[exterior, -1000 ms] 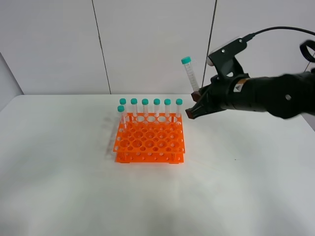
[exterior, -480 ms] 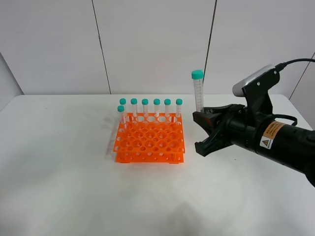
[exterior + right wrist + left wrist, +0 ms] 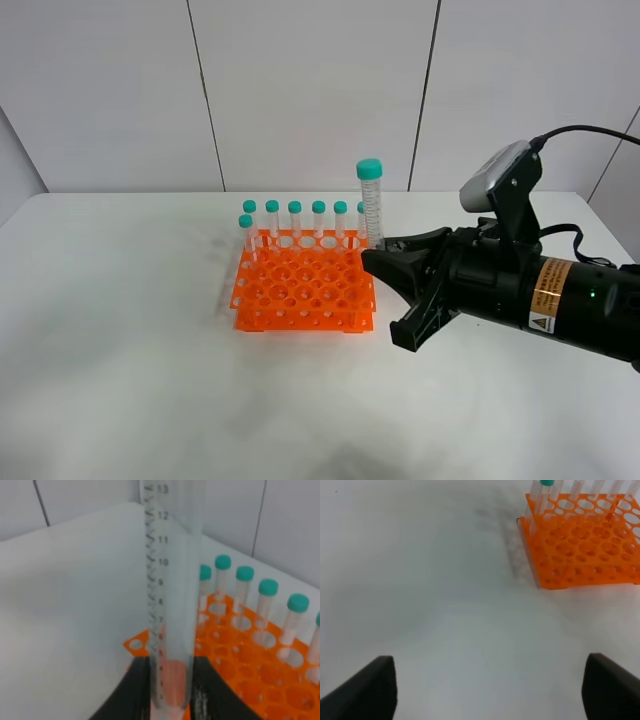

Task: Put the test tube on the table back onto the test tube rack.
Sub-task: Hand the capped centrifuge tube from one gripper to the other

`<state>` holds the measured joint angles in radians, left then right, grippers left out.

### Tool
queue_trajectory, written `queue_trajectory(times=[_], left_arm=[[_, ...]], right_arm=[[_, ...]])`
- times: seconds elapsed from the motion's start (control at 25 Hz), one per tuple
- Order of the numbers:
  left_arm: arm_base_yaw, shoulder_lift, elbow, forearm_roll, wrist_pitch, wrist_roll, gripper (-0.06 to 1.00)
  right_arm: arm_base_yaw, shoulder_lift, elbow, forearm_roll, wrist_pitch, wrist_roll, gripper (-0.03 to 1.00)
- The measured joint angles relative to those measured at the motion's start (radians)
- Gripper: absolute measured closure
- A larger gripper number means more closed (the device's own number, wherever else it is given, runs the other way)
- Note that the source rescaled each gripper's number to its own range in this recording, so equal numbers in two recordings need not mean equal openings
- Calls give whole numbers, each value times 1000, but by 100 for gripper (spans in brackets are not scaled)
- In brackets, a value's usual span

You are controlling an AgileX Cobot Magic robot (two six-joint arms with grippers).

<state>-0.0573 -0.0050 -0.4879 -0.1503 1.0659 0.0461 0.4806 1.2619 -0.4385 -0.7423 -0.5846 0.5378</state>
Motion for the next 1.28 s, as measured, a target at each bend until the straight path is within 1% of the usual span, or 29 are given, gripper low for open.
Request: queue_trajectory(times=[0.08,0.28,0.36,0.48,0.56,0.64,0.72,0.8,0.88,0.96,1.12,1.2,1.28], left_arm=[[0,0,0,0,0,0,18],[0,0,0,7,0,0,18],[0,0,0,8,0,0,18],[0,0,0,8,0,10,18],[0,0,-2,-1,0,40,18],[0,10,-13,-30,0,90,20],[0,49,-32,-82,0,164,23],[-16,105,-61,-160,-3,246,27],[-74,169,-86,-250,-38,322,28],[-164,229,-110,-336,-84,385,29],[-318,382,-136,-455,-229,513,30],[-365,481,-139,-532,-314,587,30],[-396,582,-143,-628,-367,701,30]], right_arm=[[-18,0,0,-69,-30,26,95],[-67,0,0,-233,-57,140,95],[-83,0,0,-255,-67,164,95],[-85,0,0,-265,-87,173,95],[-85,-1,0,-269,-87,174,95],[-85,-1,0,-271,-87,174,95],[-85,-1,0,-272,-87,174,95],[-85,-1,0,-274,-87,174,95],[-85,-1,0,-275,-87,174,95],[-85,-1,0,-275,-87,174,95],[-85,-1,0,-275,-87,174,95],[-85,-1,0,-275,-87,174,95],[-85,-1,0,-275,-87,174,95]])
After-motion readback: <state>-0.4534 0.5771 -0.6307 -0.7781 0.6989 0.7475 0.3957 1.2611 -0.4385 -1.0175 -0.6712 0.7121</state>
